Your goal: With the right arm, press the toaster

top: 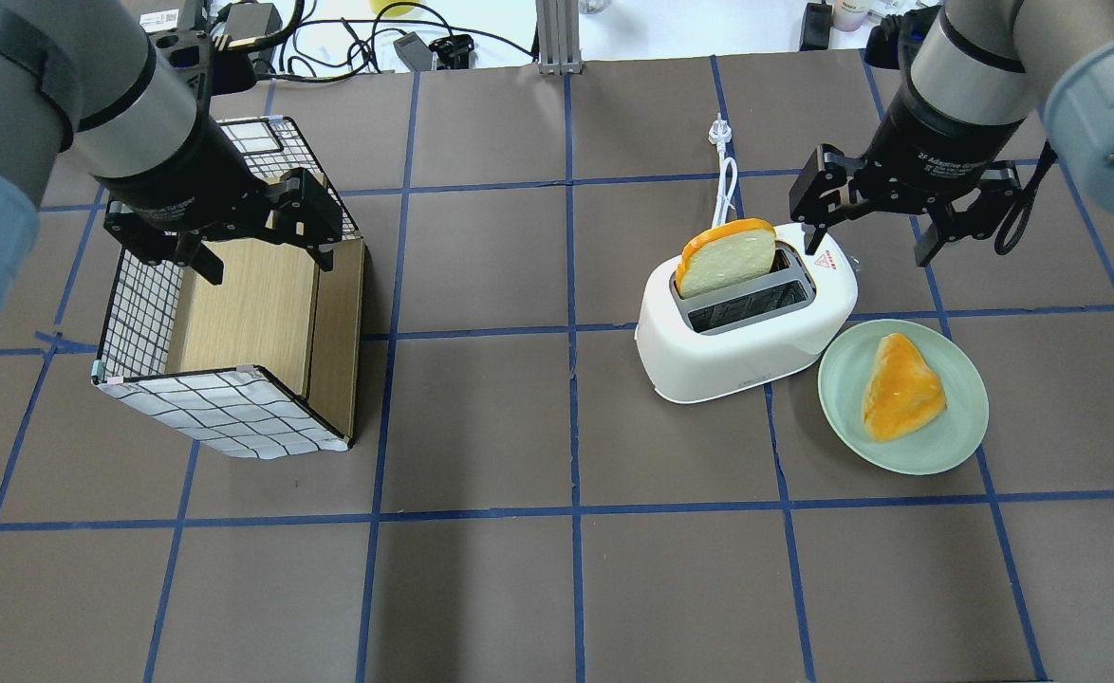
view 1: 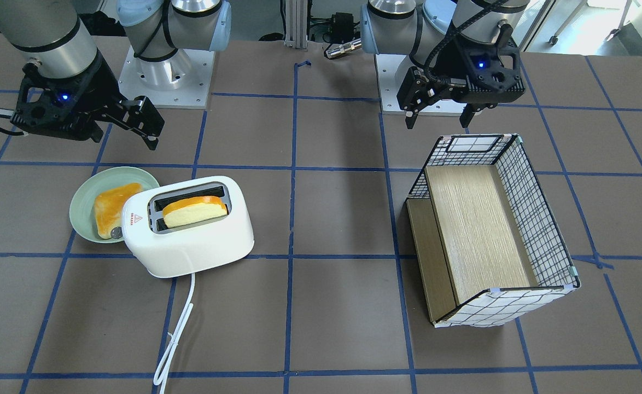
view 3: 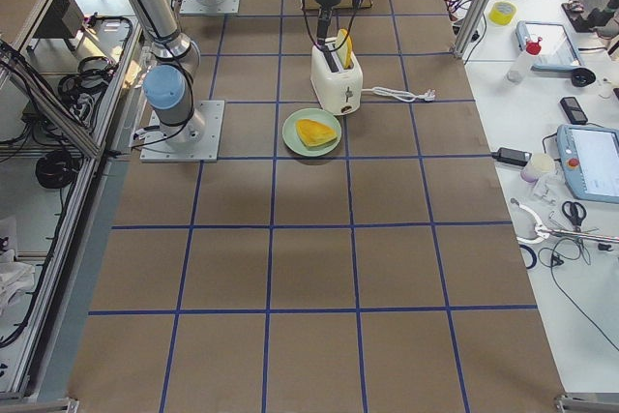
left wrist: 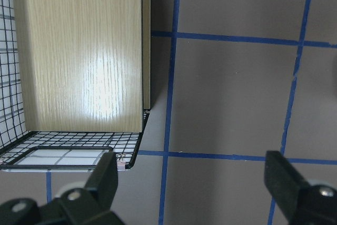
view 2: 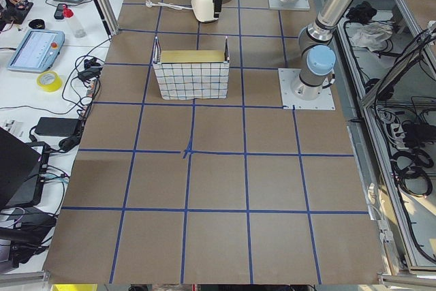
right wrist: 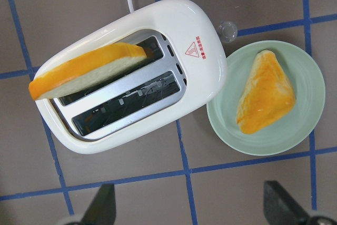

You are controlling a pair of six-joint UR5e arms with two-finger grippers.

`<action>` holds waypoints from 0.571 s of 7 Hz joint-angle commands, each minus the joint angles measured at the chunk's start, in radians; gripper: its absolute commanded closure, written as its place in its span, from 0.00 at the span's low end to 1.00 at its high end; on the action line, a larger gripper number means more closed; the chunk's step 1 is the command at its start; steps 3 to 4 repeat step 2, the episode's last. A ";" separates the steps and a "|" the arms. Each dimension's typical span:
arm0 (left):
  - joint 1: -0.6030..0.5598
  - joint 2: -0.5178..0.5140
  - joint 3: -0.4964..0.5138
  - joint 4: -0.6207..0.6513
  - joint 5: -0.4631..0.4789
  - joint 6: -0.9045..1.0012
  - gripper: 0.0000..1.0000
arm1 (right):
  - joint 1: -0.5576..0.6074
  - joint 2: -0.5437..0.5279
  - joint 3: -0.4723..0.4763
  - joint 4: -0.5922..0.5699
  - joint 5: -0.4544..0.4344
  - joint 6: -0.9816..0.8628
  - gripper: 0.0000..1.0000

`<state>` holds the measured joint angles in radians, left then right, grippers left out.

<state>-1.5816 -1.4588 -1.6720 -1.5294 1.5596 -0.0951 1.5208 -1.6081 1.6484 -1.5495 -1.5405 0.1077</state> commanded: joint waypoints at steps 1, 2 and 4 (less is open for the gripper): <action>0.000 0.000 0.002 0.000 0.001 0.000 0.00 | 0.012 -0.001 0.001 0.003 -0.001 0.001 0.00; 0.000 0.000 0.000 0.000 0.001 0.000 0.00 | 0.012 -0.001 0.001 0.003 -0.003 0.001 0.00; 0.000 0.000 0.000 0.000 0.001 0.000 0.00 | 0.012 -0.001 0.001 0.003 -0.003 0.001 0.00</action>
